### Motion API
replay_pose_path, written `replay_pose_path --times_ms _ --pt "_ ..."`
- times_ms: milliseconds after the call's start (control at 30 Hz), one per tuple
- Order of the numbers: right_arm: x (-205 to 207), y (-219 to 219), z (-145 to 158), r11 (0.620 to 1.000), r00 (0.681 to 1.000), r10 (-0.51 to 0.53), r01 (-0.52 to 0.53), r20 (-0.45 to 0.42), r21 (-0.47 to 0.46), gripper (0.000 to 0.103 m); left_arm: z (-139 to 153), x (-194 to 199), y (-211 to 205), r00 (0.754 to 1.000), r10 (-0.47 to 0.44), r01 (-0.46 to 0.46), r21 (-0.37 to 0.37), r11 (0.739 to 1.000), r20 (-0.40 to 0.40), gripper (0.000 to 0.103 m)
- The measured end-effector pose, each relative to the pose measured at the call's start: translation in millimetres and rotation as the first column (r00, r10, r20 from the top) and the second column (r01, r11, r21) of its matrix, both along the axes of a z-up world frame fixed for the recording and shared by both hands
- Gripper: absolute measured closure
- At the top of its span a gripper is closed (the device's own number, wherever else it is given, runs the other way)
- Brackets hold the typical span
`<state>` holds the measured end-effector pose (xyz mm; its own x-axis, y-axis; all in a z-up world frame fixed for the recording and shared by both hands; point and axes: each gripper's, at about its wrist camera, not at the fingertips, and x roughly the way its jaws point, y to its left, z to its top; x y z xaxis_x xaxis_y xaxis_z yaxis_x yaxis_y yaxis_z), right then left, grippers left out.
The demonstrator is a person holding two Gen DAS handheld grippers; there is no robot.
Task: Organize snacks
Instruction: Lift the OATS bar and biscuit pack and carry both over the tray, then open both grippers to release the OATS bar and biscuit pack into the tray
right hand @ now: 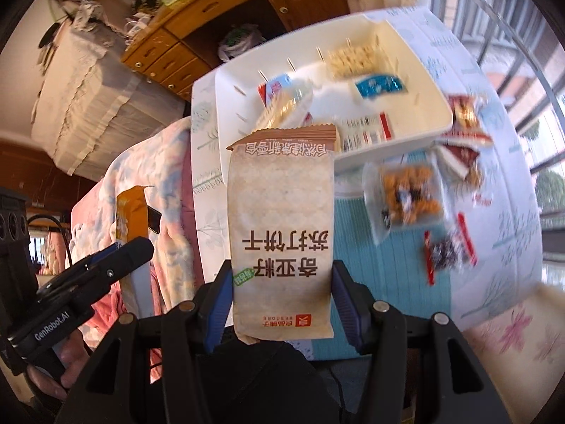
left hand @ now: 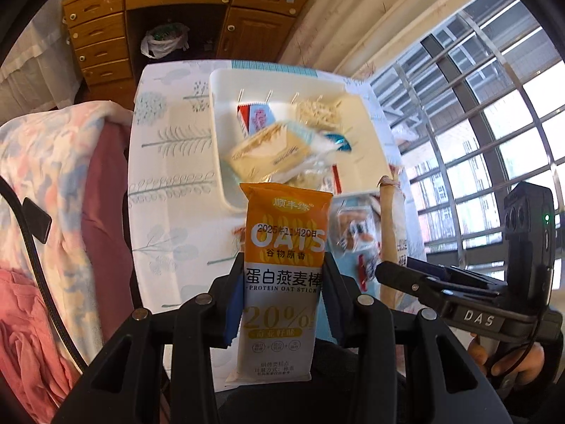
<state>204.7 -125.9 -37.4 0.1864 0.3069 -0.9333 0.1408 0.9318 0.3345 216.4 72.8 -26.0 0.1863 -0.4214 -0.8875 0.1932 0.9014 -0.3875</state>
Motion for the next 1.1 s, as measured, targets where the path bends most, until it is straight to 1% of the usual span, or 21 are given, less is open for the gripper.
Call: replay_pose_path --times_ms 167,467,767,1100 --pt "15.1 -17.7 10.4 0.999 0.998 0.052 -0.052 0.032 -0.005 0.049 11.8 15.3 -21.6 0.999 0.045 -0.046 0.008 0.999 0.012 0.065" --pt "53.9 -52.0 16.7 0.993 0.991 0.118 -0.117 0.063 -0.015 0.049 17.6 51.7 -62.8 0.991 0.129 -0.129 0.005 0.992 0.031 0.065" --pt "99.3 -79.0 5.8 0.985 0.983 0.172 -0.172 0.067 -0.013 0.049 0.9 94.0 -94.6 0.981 0.192 -0.192 0.017 0.981 0.016 0.064" --pt "136.3 -93.3 -12.4 0.979 0.977 0.204 -0.204 0.061 -0.007 0.049 -16.6 129.3 -106.8 0.971 0.238 -0.239 0.037 0.970 0.017 0.063"
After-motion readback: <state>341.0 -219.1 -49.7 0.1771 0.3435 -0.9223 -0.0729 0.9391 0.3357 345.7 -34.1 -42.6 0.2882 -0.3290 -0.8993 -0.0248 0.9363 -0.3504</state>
